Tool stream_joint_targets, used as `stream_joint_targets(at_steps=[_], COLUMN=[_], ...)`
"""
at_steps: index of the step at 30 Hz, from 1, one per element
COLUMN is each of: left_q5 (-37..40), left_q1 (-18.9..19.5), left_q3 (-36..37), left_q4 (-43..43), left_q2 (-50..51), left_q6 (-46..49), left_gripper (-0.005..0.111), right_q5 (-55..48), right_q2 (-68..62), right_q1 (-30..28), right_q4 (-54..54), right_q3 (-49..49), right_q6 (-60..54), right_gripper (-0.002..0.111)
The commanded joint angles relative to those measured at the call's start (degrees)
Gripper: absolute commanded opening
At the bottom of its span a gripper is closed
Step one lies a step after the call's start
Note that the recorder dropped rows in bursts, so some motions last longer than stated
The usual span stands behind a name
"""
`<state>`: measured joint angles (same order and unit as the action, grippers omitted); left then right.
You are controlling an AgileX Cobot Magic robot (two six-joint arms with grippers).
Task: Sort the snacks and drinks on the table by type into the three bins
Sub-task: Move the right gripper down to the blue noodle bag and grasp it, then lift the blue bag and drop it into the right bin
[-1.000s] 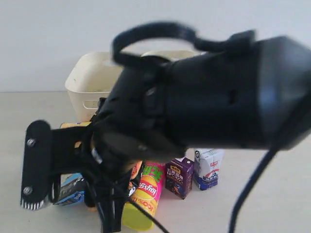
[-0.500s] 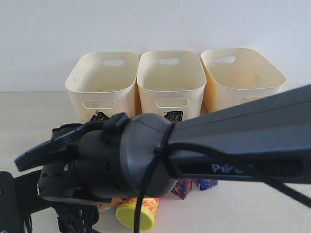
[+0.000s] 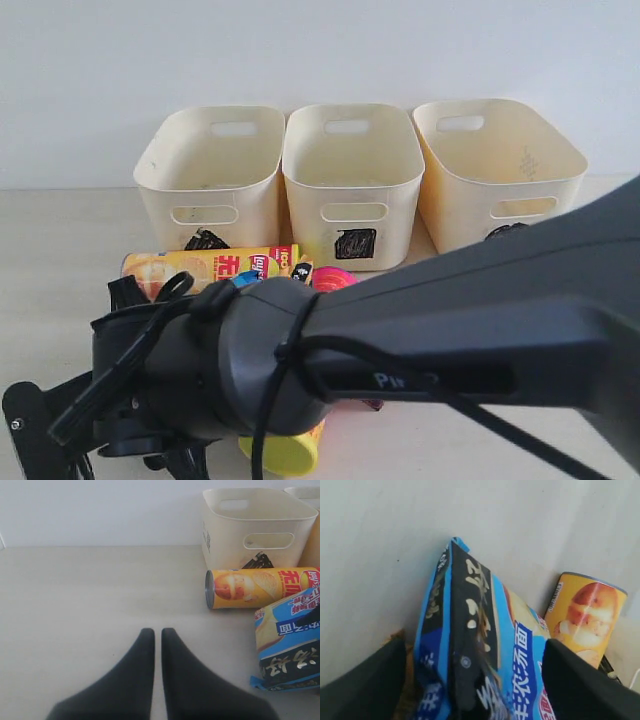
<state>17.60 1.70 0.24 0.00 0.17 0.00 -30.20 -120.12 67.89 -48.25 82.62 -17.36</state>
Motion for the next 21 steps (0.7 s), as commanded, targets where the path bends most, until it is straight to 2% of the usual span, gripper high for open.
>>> stream_joint_targets(at_steps=[1, 11, 21], left_q5=[-0.8, -0.8, -0.8], left_q1=[0.0, 0.0, 0.0], left_q3=[-0.24, -0.24, -0.24], left_q4=[-0.4, -0.4, -0.4], left_q2=[-0.17, -0.17, -0.17], left_q6=[-0.49, -0.49, -0.49], left_gripper=[0.004, 0.004, 0.004], right_q5=[-0.2, -0.21, -3.01], right_q2=[-1.21, -1.77, -4.22], right_q1=[0.02, 0.02, -0.08], right_q4=[-3.04, -12.68, -15.85], right_q3=[0.34, 0.34, 0.34], right_q6=[0.5, 9.15, 9.69], right_gripper=[0.069, 0.069, 0.069])
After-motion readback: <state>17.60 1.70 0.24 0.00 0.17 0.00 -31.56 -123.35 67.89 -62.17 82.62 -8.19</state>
